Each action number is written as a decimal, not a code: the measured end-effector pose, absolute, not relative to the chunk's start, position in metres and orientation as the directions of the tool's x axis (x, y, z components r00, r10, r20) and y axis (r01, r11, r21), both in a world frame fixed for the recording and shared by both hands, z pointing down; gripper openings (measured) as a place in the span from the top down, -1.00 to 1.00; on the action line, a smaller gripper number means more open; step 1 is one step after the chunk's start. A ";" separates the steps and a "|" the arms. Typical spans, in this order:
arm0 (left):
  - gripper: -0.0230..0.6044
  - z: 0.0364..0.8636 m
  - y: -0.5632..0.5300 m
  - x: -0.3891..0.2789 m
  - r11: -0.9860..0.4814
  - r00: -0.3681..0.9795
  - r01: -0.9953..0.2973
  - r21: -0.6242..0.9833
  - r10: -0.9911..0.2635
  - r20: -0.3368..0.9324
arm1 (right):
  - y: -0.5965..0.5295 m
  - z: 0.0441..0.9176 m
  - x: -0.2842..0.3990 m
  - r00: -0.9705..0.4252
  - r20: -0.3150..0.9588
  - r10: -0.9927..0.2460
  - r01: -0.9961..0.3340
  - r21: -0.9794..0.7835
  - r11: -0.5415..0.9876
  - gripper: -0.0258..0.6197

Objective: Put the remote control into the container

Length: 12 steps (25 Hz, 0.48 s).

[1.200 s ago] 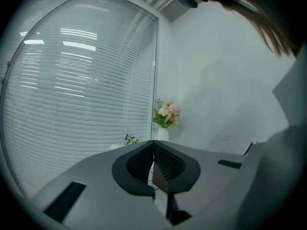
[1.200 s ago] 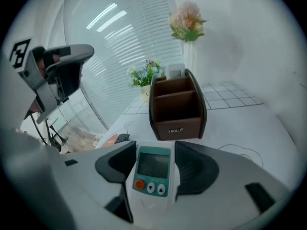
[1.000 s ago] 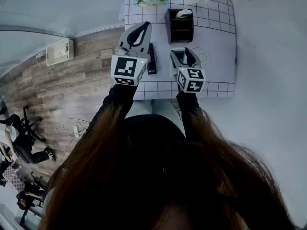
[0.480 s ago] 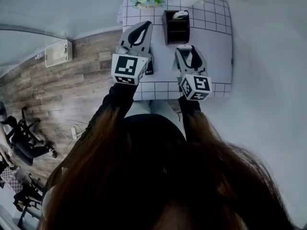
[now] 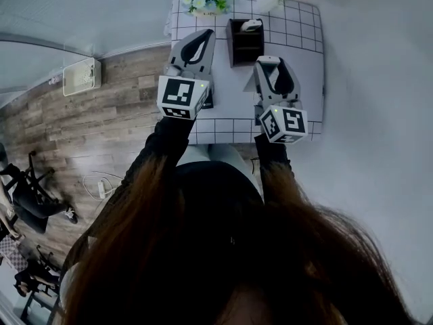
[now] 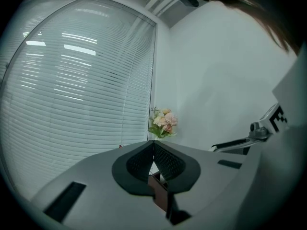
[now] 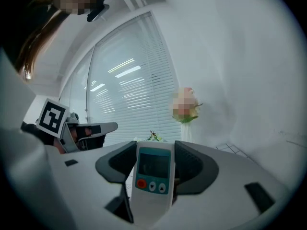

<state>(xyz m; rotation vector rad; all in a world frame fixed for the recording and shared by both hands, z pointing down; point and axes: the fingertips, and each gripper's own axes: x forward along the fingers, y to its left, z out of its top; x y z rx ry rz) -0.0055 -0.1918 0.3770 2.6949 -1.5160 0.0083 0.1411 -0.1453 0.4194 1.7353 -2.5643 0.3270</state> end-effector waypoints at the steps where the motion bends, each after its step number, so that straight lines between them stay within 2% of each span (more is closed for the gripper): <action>1: 0.90 0.376 -0.193 -0.005 -0.517 0.518 -0.855 0.040 -0.855 0.027 | -0.148 0.417 0.141 -0.381 0.134 -0.915 -0.920 -0.154 0.361 0.13; 12: 0.90 0.383 -0.210 -0.015 -0.477 0.478 -0.878 0.042 -0.877 0.047 | -0.193 0.408 0.138 -0.417 0.099 -0.903 -0.904 -0.150 0.401 0.13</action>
